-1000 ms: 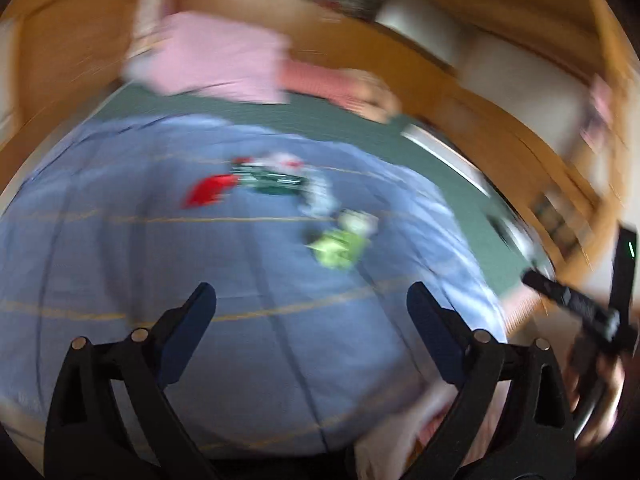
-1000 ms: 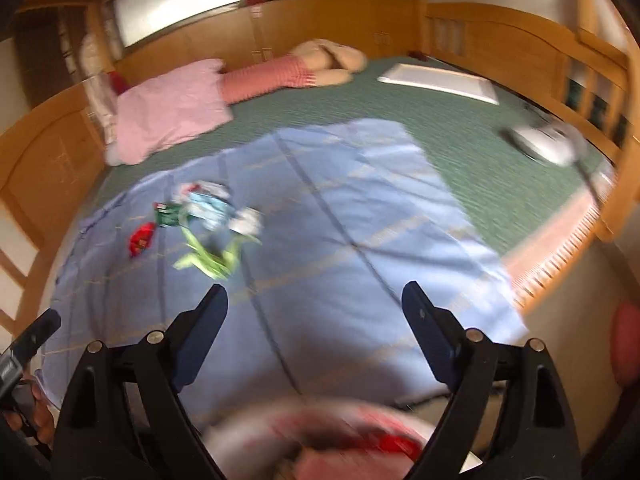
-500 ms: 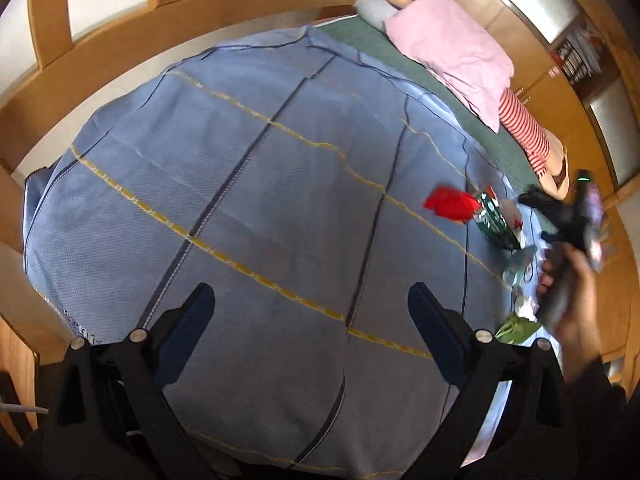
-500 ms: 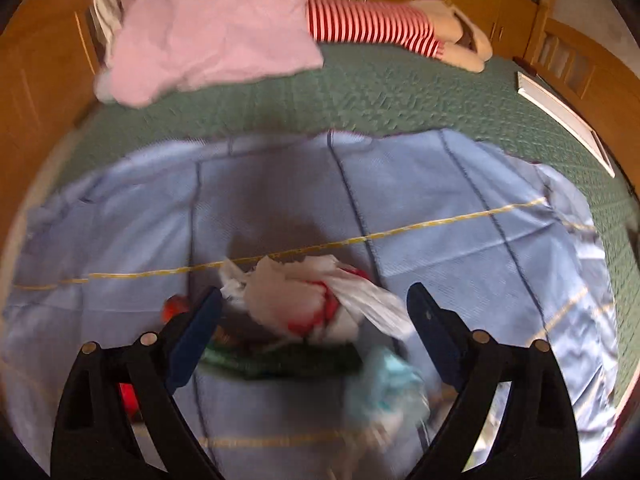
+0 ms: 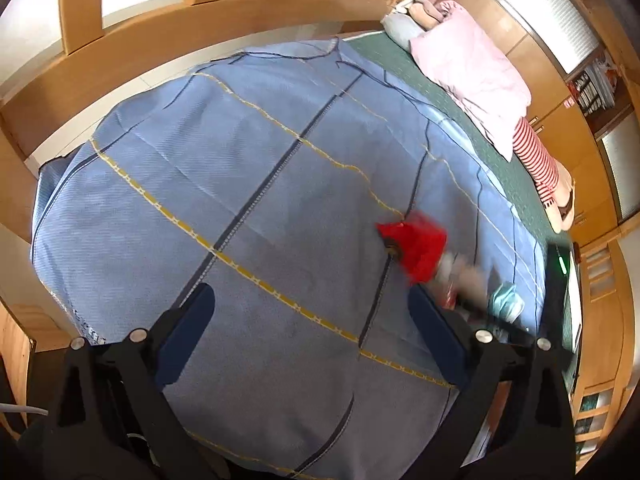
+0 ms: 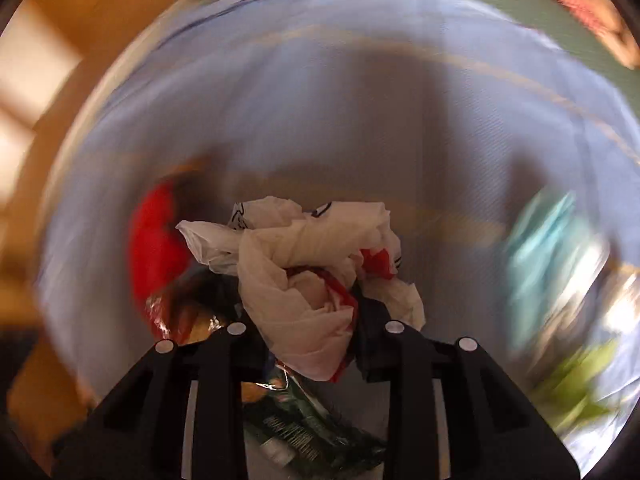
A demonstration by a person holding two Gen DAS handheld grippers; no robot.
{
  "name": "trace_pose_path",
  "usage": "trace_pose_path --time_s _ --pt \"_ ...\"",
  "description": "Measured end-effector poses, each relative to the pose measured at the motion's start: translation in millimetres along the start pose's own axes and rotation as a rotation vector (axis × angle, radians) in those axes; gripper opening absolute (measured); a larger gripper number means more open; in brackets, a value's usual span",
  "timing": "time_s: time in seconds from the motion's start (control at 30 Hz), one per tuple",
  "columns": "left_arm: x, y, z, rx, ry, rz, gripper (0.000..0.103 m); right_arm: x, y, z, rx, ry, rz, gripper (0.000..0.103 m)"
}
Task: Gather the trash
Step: 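Grasp the white plastic bag with red print with the right gripper, then grasp the green snack packet with the left gripper while the right gripper holds the white bag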
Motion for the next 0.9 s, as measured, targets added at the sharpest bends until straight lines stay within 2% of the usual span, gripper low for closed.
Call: trace_pose_path --time_s 0.1,0.17,0.23,0.27,0.37,0.47,0.53,0.57,0.67,0.77,0.83,0.9 --pt "0 -7 -3 -0.021 0.000 -0.006 0.097 -17 -26 33 -0.002 0.007 -0.094 0.031" --pt "0 -11 -4 -0.033 0.006 -0.014 0.097 -27 -27 42 0.032 0.031 -0.095 0.037" --pt "-1 -15 -4 -0.036 0.007 -0.020 0.097 -34 -14 48 0.104 0.047 -0.097 0.041" --pt "-1 -16 -4 -0.037 0.007 -0.021 0.097 -38 -5 52 0.160 0.055 -0.129 0.045" --pt "-3 -17 -4 -0.037 0.006 -0.019 0.097 -50 26 57 0.289 0.108 -0.156 0.066" --pt "-1 -14 -2 -0.026 -0.002 -0.014 0.097 -64 45 63 0.385 0.198 -0.149 0.067" --pt "0 -10 1 -0.007 -0.012 -0.010 0.097 -66 61 69 0.474 0.202 -0.179 0.067" --pt "1 -8 3 0.003 -0.015 -0.010 0.097 -67 67 69 0.491 0.206 -0.163 0.067" --pt "1 -7 4 0.011 -0.020 -0.010 0.097 -75 67 71 0.452 0.246 -0.057 0.067" --pt "-1 -9 3 -0.003 -0.012 -0.010 0.097 -88 55 77 0.419 0.351 -0.066 0.067" --pt "-1 -11 3 -0.009 -0.010 -0.015 0.097 -98 31 75 0.283 0.396 0.009 0.067" --pt "0 -12 2 -0.018 -0.016 -0.014 0.097 -95 2 75 0.125 0.371 0.042 0.066"
Point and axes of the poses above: each gripper's, at about its wrist camera, not at the fingertips, and x roughly the way its jaws point, y to its right, z to its underside, the point moved 3 cm from there along x, roughly the way its jaws point
